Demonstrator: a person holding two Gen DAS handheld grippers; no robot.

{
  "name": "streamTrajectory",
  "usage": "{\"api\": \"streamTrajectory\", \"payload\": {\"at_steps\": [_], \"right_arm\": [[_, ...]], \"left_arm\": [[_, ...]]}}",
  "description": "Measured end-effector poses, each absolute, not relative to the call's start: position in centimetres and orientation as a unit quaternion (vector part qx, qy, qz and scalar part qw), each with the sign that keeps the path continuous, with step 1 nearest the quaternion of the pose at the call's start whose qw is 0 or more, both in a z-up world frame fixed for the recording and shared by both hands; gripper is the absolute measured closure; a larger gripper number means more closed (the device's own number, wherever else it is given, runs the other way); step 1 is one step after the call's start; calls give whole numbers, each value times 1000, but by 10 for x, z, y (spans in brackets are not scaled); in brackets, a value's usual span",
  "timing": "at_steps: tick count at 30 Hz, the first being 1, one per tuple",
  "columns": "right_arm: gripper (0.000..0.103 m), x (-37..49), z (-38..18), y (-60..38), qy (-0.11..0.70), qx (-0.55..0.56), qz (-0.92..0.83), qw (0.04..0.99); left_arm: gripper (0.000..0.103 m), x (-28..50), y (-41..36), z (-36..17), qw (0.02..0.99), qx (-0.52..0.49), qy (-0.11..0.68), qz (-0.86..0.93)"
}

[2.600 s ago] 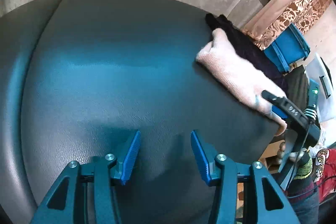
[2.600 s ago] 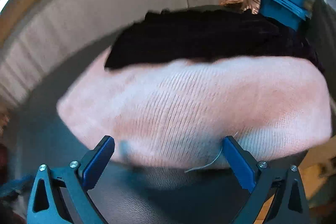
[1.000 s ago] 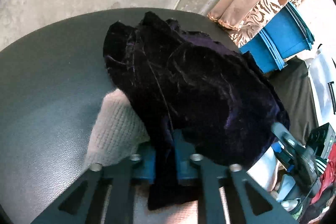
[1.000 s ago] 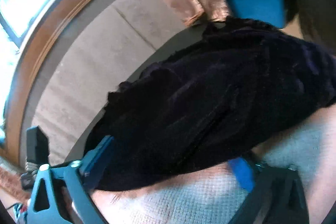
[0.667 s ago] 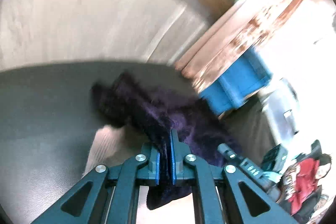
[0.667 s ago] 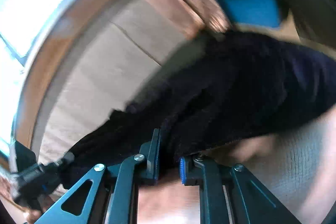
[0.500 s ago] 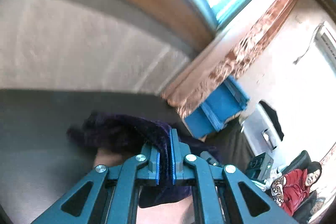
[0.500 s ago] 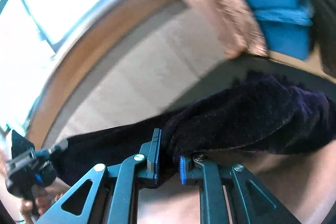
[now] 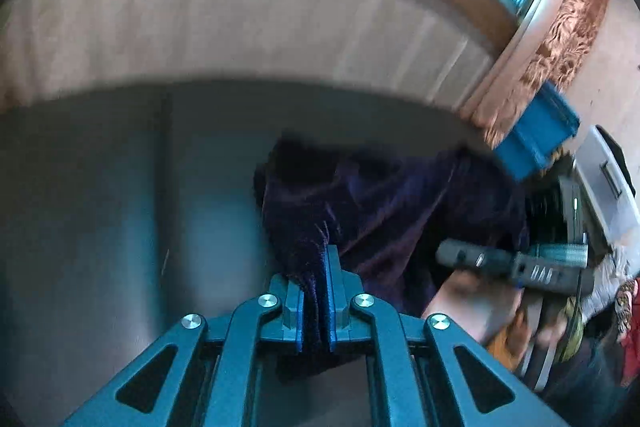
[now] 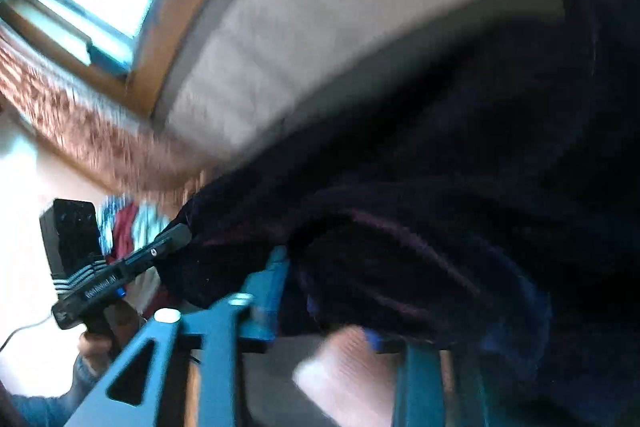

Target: Fold clothes

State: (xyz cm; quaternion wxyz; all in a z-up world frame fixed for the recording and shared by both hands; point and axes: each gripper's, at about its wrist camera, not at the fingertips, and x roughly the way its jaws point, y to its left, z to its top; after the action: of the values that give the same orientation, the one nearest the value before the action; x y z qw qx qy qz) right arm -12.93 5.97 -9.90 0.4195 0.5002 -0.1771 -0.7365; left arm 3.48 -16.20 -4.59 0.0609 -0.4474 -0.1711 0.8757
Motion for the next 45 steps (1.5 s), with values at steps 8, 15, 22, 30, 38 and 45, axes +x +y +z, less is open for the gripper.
{"api": "streamTrajectory", "payload": {"at_steps": [8, 15, 22, 30, 38, 45], "right_arm": [[33, -87, -90, 63, -90, 526, -728, 431], [33, -70, -67, 106, -72, 519, -771, 362], [1, -106, -27, 177, -115, 418, -872, 227], [27, -204, -42, 124, -74, 439, -867, 223], [103, -173, -2, 80, 24, 403, -870, 282], [103, -53, 21, 54, 48, 419, -746, 515]], "left_arm": [[88, 91, -202, -102, 14, -458, -295, 838], [63, 49, -186, -67, 29, -409, -234, 882], [56, -9, -175, -94, 62, -473, -214, 853], [84, -45, -170, -98, 68, -479, -212, 849], [100, -25, -199, -38, 63, -367, -240, 896], [99, 51, -198, -2, 160, -309, -192, 918]]}}
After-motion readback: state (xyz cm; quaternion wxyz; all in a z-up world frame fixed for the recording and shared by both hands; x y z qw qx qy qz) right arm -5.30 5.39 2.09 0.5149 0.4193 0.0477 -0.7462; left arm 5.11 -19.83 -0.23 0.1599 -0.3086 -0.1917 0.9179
